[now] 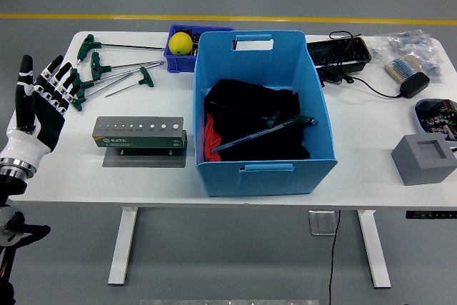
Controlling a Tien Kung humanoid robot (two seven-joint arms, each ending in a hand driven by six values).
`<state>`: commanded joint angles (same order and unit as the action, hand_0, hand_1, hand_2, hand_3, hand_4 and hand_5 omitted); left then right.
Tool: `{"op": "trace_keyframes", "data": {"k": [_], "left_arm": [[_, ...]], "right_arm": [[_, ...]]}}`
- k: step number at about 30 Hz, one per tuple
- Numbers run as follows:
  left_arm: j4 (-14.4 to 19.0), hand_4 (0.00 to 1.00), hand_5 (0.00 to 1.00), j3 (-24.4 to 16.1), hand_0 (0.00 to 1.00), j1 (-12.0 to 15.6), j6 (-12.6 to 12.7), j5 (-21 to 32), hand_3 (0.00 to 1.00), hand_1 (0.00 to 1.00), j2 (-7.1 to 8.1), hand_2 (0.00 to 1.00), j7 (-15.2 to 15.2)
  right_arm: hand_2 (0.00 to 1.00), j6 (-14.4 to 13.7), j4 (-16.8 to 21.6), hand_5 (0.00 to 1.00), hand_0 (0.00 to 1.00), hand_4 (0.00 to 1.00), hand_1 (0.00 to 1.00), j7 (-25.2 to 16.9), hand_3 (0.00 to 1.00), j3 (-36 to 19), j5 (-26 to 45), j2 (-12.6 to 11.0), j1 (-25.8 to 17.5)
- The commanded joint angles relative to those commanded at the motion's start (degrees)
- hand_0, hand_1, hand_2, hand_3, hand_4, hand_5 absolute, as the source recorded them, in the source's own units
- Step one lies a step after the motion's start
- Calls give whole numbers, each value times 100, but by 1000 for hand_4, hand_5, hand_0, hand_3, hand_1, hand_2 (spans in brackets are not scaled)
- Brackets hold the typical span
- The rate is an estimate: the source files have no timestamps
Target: Lift tool from toolbox,place it in box,lift tool from toolbox,place it in box
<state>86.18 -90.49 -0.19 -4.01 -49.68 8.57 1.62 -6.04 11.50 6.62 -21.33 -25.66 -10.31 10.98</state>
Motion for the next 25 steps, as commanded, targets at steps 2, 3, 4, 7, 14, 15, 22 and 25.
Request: {"op": "trace_keyframes", "data": {"k": [2, 3, 4, 7, 14, 15, 22, 25], "left_arm": [[-8, 996, 998, -11, 981, 7, 1, 0, 931, 998, -1, 998, 0], [-12, 996, 998, -15, 981, 9, 3, 1, 931, 998, -3, 998, 0], [-15, 996, 998, -18, 981, 11, 4, 3, 931, 998, -3, 998, 0], [-19, 995, 998, -22, 981, 20, 5, 6, 929, 998, 3, 998, 0], [-35, 994, 998, -40, 981, 34, 31, 4, 928, 998, 6, 998, 6], [-37, 994, 998, -44, 981, 36, 35, 4, 928, 998, 5, 998, 7], [-50, 993, 998, -75, 982, 44, 68, -1, 927, 998, -2, 998, 23], [-54, 993, 998, -101, 982, 42, 79, -7, 927, 998, -12, 998, 26]], "right_arm": [[721, -1, 1, 673, 681, 794, 660, -3, 568, 14, 16, 0, -6], [721, -1, 1, 673, 681, 794, 660, -4, 568, 16, 18, 0, -8], [721, -1, 0, 673, 681, 794, 660, -5, 568, 17, 18, 0, -9], [721, 0, 0, 672, 680, 795, 660, 2, 567, -4, -12, 2, -19], [721, 2, 1, 672, 680, 794, 661, 13, 567, -36, -55, 6, -42], [721, 1, 1, 672, 680, 794, 661, 13, 567, -39, -58, 7, -44], [721, -5, 5, 673, 681, 794, 661, 11, 567, -35, -54, 6, -49], [721, -4, 4, 673, 681, 794, 661, 0, 567, -4, -9, 2, -39]]}}
